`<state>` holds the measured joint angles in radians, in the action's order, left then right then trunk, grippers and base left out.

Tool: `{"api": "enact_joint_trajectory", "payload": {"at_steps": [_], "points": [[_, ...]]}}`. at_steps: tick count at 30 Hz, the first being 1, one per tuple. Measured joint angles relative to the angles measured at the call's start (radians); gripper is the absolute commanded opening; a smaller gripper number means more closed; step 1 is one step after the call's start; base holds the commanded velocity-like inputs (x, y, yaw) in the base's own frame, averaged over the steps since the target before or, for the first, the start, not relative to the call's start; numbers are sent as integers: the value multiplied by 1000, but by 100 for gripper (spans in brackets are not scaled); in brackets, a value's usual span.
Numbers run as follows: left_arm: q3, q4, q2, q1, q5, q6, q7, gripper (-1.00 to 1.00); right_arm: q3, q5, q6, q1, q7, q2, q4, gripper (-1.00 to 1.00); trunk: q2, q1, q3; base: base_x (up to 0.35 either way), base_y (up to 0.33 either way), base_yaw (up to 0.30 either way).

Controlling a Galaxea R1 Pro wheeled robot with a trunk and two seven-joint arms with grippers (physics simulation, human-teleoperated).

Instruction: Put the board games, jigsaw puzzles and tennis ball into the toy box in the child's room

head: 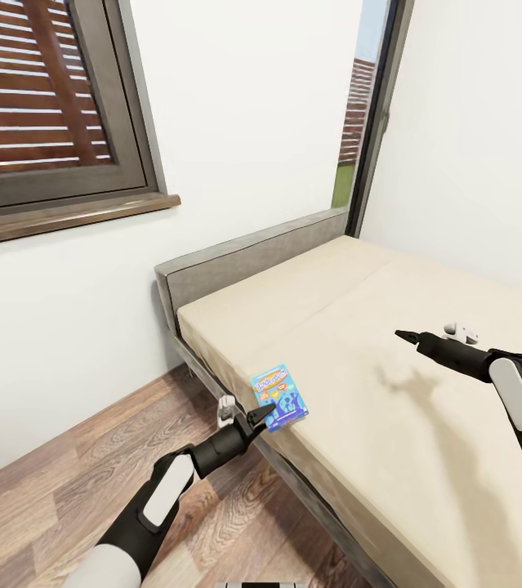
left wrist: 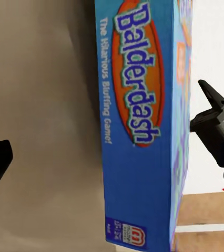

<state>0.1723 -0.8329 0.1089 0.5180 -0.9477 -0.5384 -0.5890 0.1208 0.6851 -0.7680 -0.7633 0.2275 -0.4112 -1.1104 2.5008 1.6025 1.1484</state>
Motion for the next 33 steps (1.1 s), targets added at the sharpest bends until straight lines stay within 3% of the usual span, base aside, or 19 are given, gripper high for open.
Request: {"api": "enact_joint_trajectory", "payload": {"at_steps": [3, 7, 33], "points": [[0, -28, 0, -7, 2, -2, 1, 100, 0, 0, 0, 0, 0, 0, 0, 100, 0, 0, 0, 0, 0, 0], [0, -43, 0, -12, -22, -3, -5, 100, 0, 0, 0, 0, 0, 0, 0, 100, 0, 0, 0, 0, 0, 0], [2, -59, 3, -18, -24, -3, 5, 100, 0, 0, 0, 0, 0, 0, 0, 100, 0, 0, 0, 0, 0, 0]]}}
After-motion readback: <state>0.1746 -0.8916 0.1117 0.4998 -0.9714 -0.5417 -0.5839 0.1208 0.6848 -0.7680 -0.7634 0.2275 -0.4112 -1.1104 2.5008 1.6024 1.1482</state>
